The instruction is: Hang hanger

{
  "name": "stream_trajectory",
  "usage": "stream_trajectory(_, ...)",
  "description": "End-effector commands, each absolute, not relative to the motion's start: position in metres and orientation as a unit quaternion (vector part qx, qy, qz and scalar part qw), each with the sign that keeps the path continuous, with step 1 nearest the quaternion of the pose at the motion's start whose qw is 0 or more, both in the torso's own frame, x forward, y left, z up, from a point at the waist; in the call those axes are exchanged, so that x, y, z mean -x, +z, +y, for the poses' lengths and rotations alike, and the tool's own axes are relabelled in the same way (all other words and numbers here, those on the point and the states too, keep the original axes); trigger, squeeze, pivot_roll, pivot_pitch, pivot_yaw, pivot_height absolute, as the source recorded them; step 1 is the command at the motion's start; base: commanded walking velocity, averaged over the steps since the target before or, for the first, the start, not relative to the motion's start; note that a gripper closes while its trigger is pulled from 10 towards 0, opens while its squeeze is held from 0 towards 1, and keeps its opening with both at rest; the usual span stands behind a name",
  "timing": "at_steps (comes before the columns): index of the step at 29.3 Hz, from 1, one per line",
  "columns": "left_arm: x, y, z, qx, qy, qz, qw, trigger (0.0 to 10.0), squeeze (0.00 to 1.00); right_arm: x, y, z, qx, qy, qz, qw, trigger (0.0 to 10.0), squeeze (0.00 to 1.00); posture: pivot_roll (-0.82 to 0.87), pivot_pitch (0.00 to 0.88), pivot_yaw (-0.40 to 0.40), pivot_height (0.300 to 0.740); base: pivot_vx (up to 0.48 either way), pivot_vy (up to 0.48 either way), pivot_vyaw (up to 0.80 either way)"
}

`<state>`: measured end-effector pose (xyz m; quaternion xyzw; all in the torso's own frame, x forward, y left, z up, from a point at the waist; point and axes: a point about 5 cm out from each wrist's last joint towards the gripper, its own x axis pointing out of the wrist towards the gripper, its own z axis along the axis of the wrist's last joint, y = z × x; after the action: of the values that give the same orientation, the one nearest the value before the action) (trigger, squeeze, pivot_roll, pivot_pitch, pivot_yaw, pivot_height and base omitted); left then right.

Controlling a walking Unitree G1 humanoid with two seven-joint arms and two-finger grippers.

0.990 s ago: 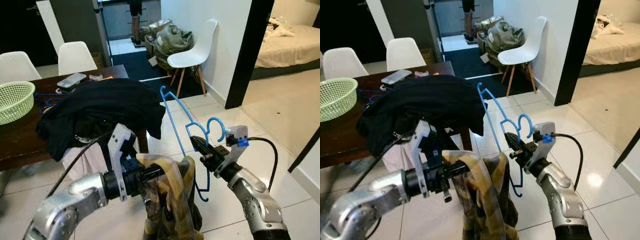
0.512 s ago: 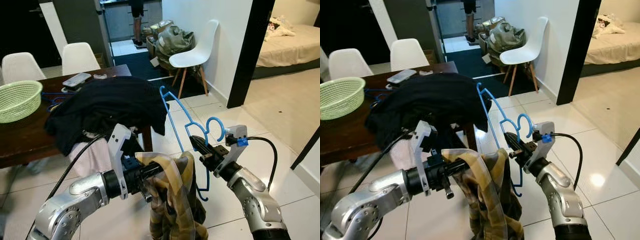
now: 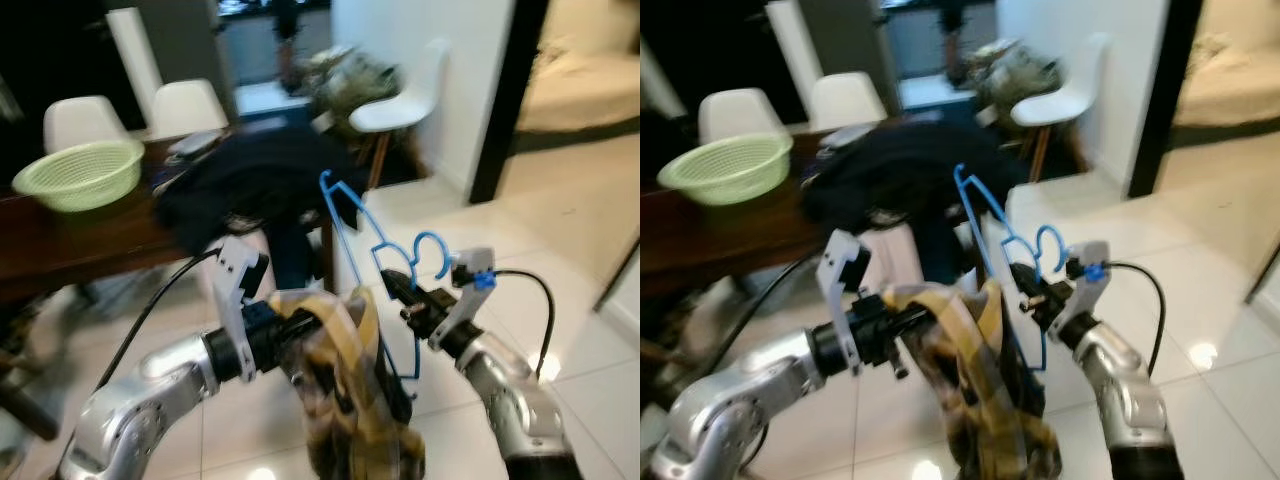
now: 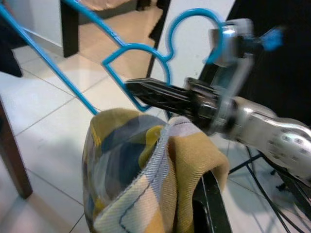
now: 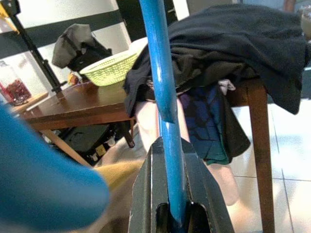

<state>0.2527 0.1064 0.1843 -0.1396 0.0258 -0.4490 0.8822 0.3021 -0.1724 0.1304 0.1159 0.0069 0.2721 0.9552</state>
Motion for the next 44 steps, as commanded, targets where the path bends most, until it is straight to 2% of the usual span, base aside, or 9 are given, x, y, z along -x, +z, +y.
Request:
stream_trajectory(1,-0.26,0.19,0.112,0.137,-0.427,0.006,0.894,10.0,0.0,-0.303,0.133,-0.173,-0.119,0.271,0.0,0.955,10.0,0.0,-0.12,0.0,0.027,0.74,0.0,0.0,0.0)
stream_trajectory(7,-0.275,0.181,0.123,0.134,-0.351,0.011,0.927,10.0,0.0,-0.303,0.133,-0.172,-0.119,0.272,0.001,0.955,10.0,0.0,-0.12,0.0,0.027,0.74,0.0,0.0,0.0)
stream_trajectory(14,-0.281,0.182,0.133,0.135,-0.309,-0.009,0.941,10.0,0.0,-0.302,0.132,-0.172,-0.119,0.274,0.004,0.954,10.0,0.0,-0.12,0.0,0.026,0.74,0.0,0.0,0.0)
stream_trajectory(19,-0.287,0.189,0.14,0.131,-0.277,-0.034,0.951,10.0,0.0,-0.3,0.133,-0.167,-0.082,0.291,0.0,0.953,10.0,0.0,-0.12,0.0,0.027,0.74,0.0,0.0,0.64)
stream_trajectory(38,-0.288,0.222,0.136,0.116,-0.279,-0.098,0.948,10.0,0.0,-0.294,0.135,-0.161,-0.081,0.346,-0.005,0.935,10.0,0.0,-0.12,0.0,0.022,0.74,0.0,0.0,0.78)
stream_trajectory(40,-0.291,0.246,0.145,0.105,-0.27,-0.143,0.946,10.0,0.0,-0.295,0.136,-0.164,-0.103,0.335,-0.009,0.937,10.0,0.0,-0.11,0.0,0.022,0.74,0.124,0.0,0.22)
stream_trajectory(43,-0.291,0.246,0.145,0.105,-0.27,-0.143,0.946,10.0,0.0,-0.295,0.136,-0.164,-0.103,0.335,-0.009,0.937,10.0,0.0,-0.11,0.0,0.022,0.74,0.247,0.0,0.0)
stream_trajectory(44,-0.292,0.26,0.151,0.102,-0.261,-0.17,0.945,10.0,0.0,-0.296,0.136,-0.165,-0.11,0.331,-0.01,0.937,10.0,0.0,-0.11,0.0,0.023,0.74,0.292,0.0,0.0)
